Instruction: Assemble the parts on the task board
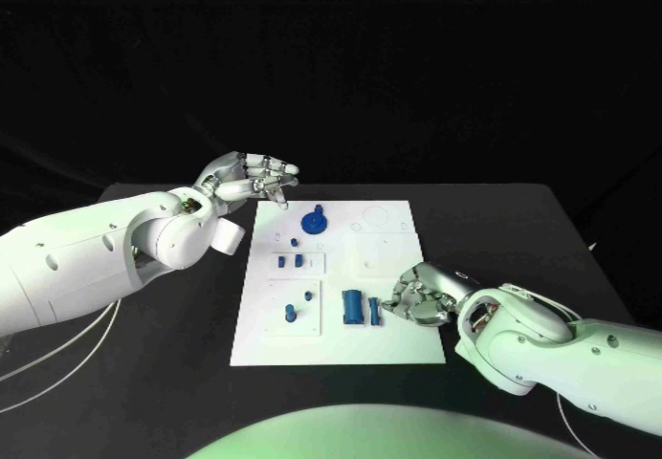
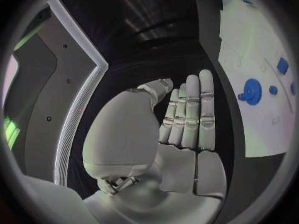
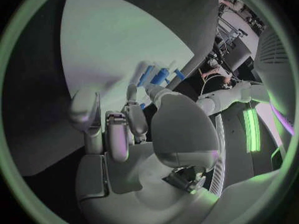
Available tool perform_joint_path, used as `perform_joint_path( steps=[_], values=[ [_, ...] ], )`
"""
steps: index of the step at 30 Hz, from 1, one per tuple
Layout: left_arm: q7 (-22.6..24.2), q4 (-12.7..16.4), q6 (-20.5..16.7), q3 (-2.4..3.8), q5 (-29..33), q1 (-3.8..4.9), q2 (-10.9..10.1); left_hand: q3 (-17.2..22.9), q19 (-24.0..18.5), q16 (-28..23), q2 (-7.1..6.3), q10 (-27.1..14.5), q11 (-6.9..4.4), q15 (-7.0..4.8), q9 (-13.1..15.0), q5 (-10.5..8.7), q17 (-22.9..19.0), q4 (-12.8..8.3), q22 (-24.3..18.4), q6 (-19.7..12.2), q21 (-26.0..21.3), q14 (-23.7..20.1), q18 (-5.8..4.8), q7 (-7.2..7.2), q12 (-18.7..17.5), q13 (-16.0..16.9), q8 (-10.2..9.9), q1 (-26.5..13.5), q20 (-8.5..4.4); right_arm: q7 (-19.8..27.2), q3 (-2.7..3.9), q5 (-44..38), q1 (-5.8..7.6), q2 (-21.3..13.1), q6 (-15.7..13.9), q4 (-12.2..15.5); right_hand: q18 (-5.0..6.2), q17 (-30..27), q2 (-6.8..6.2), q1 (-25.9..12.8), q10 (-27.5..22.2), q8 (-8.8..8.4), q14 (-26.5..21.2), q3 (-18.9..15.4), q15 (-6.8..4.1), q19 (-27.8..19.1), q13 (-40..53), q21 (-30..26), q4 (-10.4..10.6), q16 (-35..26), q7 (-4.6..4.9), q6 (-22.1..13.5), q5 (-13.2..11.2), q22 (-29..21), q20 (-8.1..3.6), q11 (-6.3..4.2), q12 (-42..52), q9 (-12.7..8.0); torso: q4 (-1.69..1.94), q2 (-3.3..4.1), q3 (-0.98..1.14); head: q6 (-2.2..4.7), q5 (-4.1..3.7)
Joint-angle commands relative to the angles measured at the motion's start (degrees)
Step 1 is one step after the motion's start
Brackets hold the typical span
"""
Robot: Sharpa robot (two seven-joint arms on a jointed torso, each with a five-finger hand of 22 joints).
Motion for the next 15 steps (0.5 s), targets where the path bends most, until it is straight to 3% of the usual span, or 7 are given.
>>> perform_joint_path(
  steps=[1,3,7,8,9,12,15],
  values=[
    [2.2,-0.3,-0.2,-0.03,1.1,0.01,0.2,-0.1,0.1,-0.3,0.05,-0.3,-0.06,0.18,-0.1,0.13,0.1,-0.4,-0.1,-0.6,-0.3,-0.1,0.28,-0.01,0.0,0.1,0.1,-0.6,0.24,11.1,0.11,11.1,1.13,-0.2,-5.8,-1.9,0.11,9.2,-0.05,1.5,-0.9,-1.04,4.7,0.2,0.5,-0.8,0.0,-2.1,-0.4,-0.5,0.56,-1.5,0.5,3.5,0.24,0.44,-1.2,-0.4,-0.08,-0.37,-0.32,0.5,-0.23],
    [2.9,-0.7,-0.7,-0.13,1.8,-0.01,0.5,-0.1,0.1,-0.3,0.02,-0.2,-0.05,0.22,-0.1,0.1,0.1,-0.4,-0.1,-0.6,-0.3,-0.1,0.26,-0.03,0.0,0.1,0.1,-0.7,0.27,17.3,0.12,18.3,1.99,0.0,-6.9,-4.0,1.31,4.4,-0.32,3.5,-4.9,-2.69,3.4,0.6,1.24,-3.1,-4.4,-10.8,-1.1,-2.8,1.68,-3.6,1.2,0.8,0.81,1.39,-7.3,-1.1,-0.12,-0.72,-0.6,0.85,-0.46],
    [4.5,-1.9,-2.0,-0.47,3.9,-0.38,1.2,-0.2,-0.7,-0.7,-0.13,-0.1,-0.12,0.41,0.0,0.03,0.0,-0.3,-0.5,-0.5,-1.0,-1.2,0.2,-0.16,0.2,0.2,0.3,-1.3,0.47,29.0,0.16,36.2,3.55,1.3,-6.9,-9.9,2.17,1.9,0.13,6.3,-8.3,-3.81,2.6,1.4,1.89,-5.1,-7.8,-17.3,-2.5,-4.4,2.45,-4.8,1.0,-1.6,1.47,2.08,-11.6,-1.5,0.09,-1.47,-1.15,2.31,-0.95],
    [4.8,-2.1,-2.2,-0.51,4.2,-0.5,1.4,-0.2,-1.1,-0.8,-0.16,-0.2,-0.07,0.49,-0.1,0.04,0.0,-0.4,-0.6,-0.5,-1.3,-1.8,0.16,-0.17,0.2,0.2,0.3,-1.4,0.56,30.7,0.17,39.0,3.76,1.6,-6.6,-11.0,2.95,-1.6,0.3,7.2,-11.5,-4.15,1.4,1.8,2.25,-6.9,-11.0,-23.0,-3.0,-6.4,2.83,-5.5,0.7,-3.5,1.67,2.43,-16.0,-1.5,0.17,-1.69,-1.31,2.72,-1.17],
    [5.2,-2.5,-2.5,-0.55,4.7,-0.7,1.6,-0.2,-1.6,-1.0,-0.19,-0.3,-0.05,0.59,-0.1,0.0,0.0,-0.4,-0.7,-0.6,-1.6,-2.3,0.14,-0.17,0.2,0.2,0.4,-1.5,0.66,33.2,0.18,43.4,4.09,2.2,-5.9,-13.0,3.98,-10.0,0.52,9.3,-20.0,-4.3,-2.2,2.9,2.88,-10.8,-19.2,-32.3,-4.6,-11.8,3.62,-6.7,-1.1,-7.1,2.27,3.17,-27.1,-1.3,0.25,-2.02,-1.52,3.24,-1.3],
    [6.8,-4.3,-3.6,-0.65,6.5,-1.32,2.7,0.1,-4.7,-3.7,-0.18,-1.4,0.47,1.47,-0.1,-0.01,-1.1,-0.4,-1.8,-1.0,-4.0,-5.8,-0.11,0.08,-0.5,-0.2,0.5,-2.1,1.44,39.2,0.35,55.2,4.93,4.5,-3.3,-19.2,3.84,-25.2,0.18,11.6,-24.9,-5.28,-11.2,5.1,4.7,-14.9,-23.8,-37.1,-7.2,-23.5,5.69,-10.7,-2.1,-10.5,4.04,5.06,-30.7,-1.8,0.51,-2.8,-2.11,5.15,-1.87],
    [8.3,-6.5,-4.6,-0.68,8.7,-1.94,3.9,0.9,-8.4,-9.5,-0.15,-2.6,1.09,3.03,-0.1,-0.11,-3.5,-0.1,-4.1,-2.0,-8.5,-9.2,-0.31,0.46,-2.2,-0.9,0.6,-2.7,2.72,43.0,0.69,63.7,5.58,6.7,-0.9,-24.4,3.78,-35.2,-0.11,11.7,-27.7,-5.72,-19.5,7.0,5.97,-18.7,-29.6,-41.1,-8.3,-33.9,6.75,-11.1,-2.5,-13.7,5.27,6.21,-35.6,-3.2,0.74,-3.18,-2.35,6.56,-2.39]
  ],
)
